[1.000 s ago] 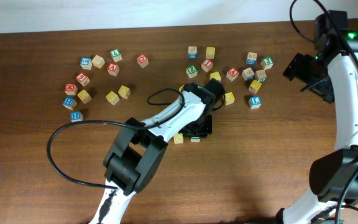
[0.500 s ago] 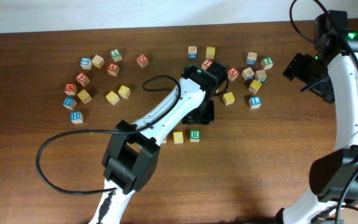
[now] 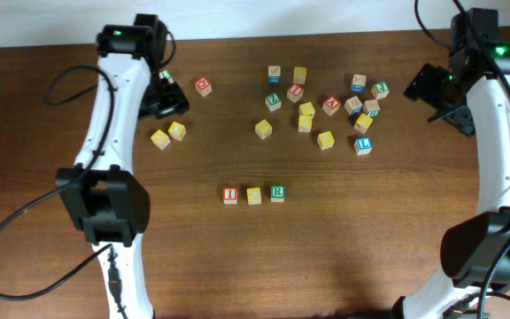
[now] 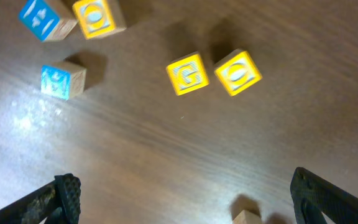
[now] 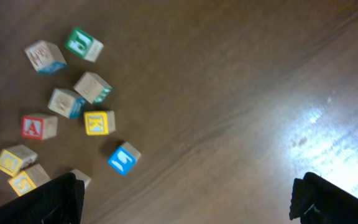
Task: Spell out ICRA
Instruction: 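Open the left gripper and raise it back to the upper left, then move the right gripper over the right cluster toward the red A block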
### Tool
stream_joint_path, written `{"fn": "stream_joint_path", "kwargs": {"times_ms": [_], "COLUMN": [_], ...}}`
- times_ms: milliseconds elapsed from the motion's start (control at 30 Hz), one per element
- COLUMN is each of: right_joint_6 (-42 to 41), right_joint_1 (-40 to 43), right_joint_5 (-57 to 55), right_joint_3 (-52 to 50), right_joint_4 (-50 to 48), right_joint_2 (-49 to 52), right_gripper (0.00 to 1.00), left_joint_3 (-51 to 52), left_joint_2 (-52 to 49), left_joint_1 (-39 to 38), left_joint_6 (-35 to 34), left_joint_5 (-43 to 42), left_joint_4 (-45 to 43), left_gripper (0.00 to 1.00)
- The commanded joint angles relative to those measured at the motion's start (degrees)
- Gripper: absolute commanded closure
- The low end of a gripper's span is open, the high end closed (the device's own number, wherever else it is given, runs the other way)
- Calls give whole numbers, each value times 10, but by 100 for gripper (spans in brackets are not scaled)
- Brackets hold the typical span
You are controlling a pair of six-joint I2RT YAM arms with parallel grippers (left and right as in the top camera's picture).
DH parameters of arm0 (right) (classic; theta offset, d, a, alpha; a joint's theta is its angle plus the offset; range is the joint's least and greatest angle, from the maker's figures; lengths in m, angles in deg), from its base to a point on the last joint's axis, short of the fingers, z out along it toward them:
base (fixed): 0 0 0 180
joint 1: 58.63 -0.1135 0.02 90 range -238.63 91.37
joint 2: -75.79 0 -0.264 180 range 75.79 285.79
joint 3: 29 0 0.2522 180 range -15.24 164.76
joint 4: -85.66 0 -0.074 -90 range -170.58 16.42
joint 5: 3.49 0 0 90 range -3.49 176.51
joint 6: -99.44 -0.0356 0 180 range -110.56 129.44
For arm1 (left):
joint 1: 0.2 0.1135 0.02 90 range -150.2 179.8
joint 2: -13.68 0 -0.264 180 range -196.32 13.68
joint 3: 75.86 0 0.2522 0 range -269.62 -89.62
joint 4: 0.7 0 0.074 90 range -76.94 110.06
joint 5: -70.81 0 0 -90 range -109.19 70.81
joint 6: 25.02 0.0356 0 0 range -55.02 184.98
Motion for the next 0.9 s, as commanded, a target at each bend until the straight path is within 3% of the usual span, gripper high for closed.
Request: {"fn": "stream_joint_path", "kwargs": {"times_ms": [0, 100, 167, 400, 633, 667, 767, 867], "right_joint_6": [-5, -2, -2, -3, -129, -144, -142, -175], "right_joint_1": [2, 1, -21, -165, -157, -161, -174, -186], "right_joint_5": [76, 231, 277, 205, 141, 151, 151, 70], "right_joint_3": [3, 3, 3, 3, 3, 3, 2, 2], "right_joint_4": [-15, -73, -109, -208, -243, -263, -252, -254], "right_joint_2": [-5, -3, 11, 112, 175, 185, 188, 210], "right_gripper": [2, 2, 2, 2, 5, 2, 2, 1], "left_joint_3": [-2, 16, 33, 38, 38, 38, 38, 38], "left_joint_2": [1, 1, 1, 1, 1, 1, 1, 1], "left_joint_1": [19, 22, 22, 22, 22, 22, 22, 22], "left_joint_6": [8, 8, 8, 8, 8, 8, 8, 8], "left_joint_5": [-6, 9, 9, 8, 8, 8, 8, 8], "left_joint_4": [3, -18, -33, -34, -34, -34, -34, -34], "left_gripper": [1, 1, 1, 1, 1, 1, 1, 1]}}
